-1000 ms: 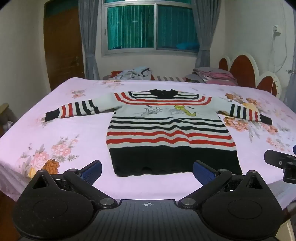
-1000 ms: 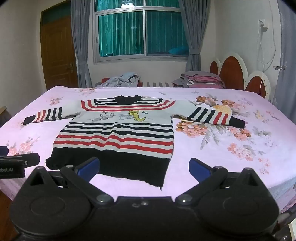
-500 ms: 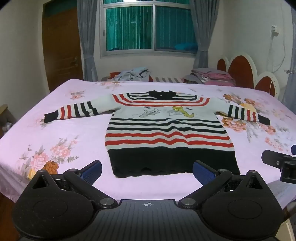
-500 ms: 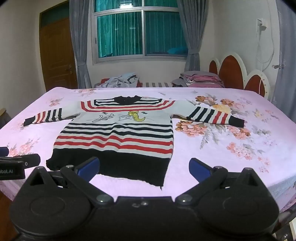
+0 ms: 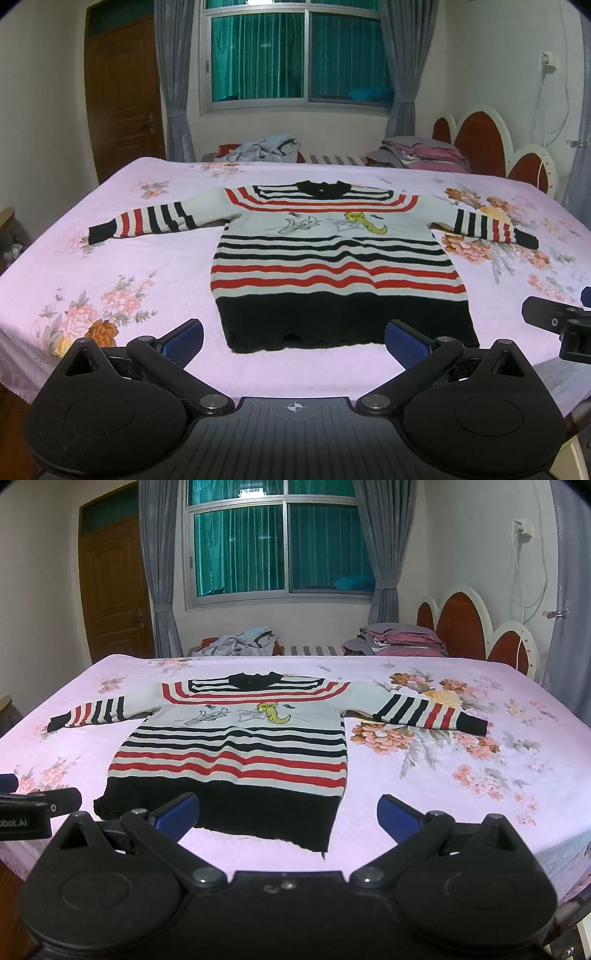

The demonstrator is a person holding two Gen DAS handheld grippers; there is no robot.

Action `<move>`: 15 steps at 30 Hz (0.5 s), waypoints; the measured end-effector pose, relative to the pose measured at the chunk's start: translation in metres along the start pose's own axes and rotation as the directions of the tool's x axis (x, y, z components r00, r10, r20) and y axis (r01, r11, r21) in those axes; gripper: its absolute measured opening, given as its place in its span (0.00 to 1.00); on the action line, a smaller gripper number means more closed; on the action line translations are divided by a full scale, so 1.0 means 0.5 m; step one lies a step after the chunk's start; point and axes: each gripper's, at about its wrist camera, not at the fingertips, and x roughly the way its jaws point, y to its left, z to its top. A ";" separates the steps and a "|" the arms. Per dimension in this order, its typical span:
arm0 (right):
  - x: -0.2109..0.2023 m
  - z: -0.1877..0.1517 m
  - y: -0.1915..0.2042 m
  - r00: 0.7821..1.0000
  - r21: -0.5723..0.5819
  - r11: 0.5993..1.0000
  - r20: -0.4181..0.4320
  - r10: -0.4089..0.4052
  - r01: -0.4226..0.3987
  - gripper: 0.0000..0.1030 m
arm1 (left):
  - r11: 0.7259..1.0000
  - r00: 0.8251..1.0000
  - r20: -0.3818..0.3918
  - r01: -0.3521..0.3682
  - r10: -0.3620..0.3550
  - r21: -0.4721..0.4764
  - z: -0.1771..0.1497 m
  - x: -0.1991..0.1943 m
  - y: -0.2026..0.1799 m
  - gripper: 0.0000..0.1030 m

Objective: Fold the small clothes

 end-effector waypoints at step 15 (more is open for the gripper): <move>-0.001 0.002 0.000 1.000 0.003 1.000 0.001 0.000 0.000 1.00 | 1.000 1.000 0.006 -0.006 0.006 0.007 0.002 -0.002 0.000 1.00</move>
